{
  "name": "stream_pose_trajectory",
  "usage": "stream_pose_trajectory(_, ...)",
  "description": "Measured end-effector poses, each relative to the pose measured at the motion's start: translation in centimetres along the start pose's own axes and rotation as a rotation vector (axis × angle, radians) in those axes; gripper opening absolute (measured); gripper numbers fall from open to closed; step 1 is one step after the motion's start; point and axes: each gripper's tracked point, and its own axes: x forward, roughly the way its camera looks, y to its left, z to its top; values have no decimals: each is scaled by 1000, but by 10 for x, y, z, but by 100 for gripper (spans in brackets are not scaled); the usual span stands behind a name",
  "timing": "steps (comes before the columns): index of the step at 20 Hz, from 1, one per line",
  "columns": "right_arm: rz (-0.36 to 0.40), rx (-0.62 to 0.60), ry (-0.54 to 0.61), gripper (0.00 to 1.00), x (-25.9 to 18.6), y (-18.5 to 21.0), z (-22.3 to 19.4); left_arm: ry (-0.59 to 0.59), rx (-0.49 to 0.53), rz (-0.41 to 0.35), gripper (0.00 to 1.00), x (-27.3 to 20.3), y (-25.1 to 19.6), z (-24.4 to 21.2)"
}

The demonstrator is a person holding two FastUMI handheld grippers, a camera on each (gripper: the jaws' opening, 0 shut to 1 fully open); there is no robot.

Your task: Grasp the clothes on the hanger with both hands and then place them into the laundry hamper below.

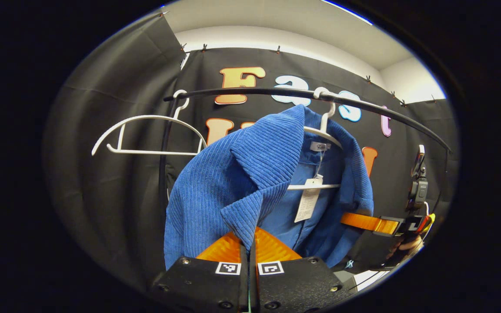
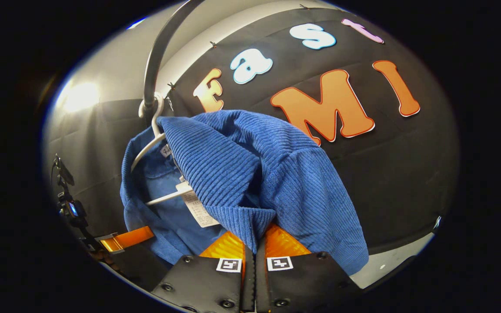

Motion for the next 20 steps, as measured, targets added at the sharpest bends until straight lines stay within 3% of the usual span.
stream_pose_trajectory(4, 74, 46, -9, 8, -14, 1, 17, -17, -20, 12, 1, -20, -4, 14)
stream_pose_trajectory(9, 84, 93, -65, 8, -22, -18, 53, -43, 30, 45, 3, -40, 0, 37)
stream_pose_trajectory(20, 160, 298, -131, 8, -23, -42, 106, -110, 6, 73, 0, -67, 39, 92)
